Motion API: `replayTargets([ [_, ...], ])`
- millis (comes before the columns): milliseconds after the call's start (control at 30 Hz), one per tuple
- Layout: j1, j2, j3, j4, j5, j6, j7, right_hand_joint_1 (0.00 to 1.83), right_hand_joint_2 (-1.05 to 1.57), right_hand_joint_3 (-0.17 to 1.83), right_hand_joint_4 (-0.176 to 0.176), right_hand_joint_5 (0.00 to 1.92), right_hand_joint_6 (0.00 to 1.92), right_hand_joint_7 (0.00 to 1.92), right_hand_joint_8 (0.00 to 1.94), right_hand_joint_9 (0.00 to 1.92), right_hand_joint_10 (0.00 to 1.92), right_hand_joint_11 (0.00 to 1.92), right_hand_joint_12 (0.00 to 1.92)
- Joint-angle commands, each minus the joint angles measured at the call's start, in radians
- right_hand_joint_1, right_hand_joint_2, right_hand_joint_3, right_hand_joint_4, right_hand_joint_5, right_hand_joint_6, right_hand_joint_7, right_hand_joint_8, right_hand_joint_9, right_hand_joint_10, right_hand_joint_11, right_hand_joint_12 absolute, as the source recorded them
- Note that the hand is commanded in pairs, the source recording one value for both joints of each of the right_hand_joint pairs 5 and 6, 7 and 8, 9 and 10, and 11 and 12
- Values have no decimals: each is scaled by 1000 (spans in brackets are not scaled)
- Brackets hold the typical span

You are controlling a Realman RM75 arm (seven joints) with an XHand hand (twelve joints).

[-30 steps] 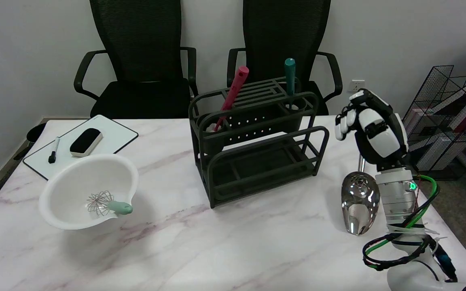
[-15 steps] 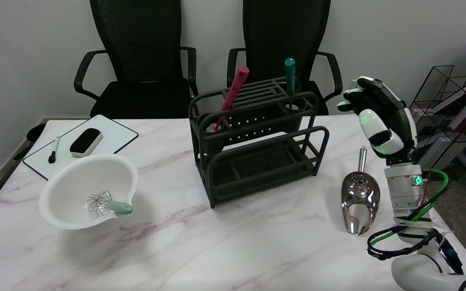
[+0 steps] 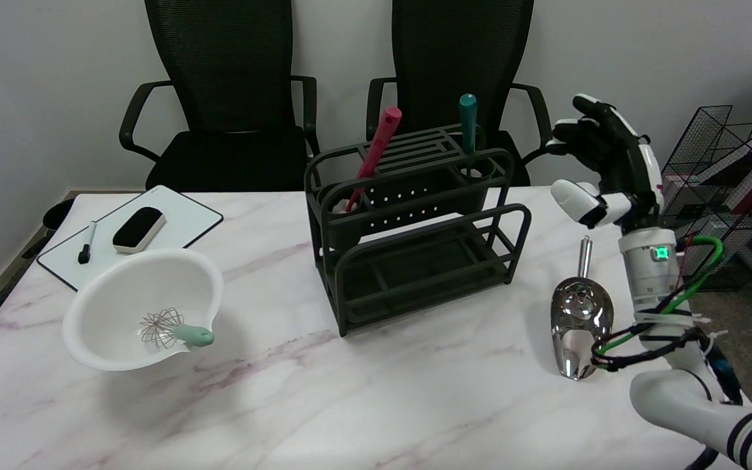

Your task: Pick up the blue sponge bottle brush.

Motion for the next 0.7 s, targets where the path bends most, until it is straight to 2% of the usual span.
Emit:
replayTargets([
  [33,257,51,-37,-144,-28,-188,-115,1116,-260,1149,0,391,391,661,661,601,601,715,715],
  [267,342,45,-104,-175,-32,-234,-115,1122,-271,1105,0,371,371,595,595,536,536,589,589],
  [700,541,-42,-236,-273,-35,-319,-115,1126,-350,1130,0,333,333,514,514,501,501,469,469],
])
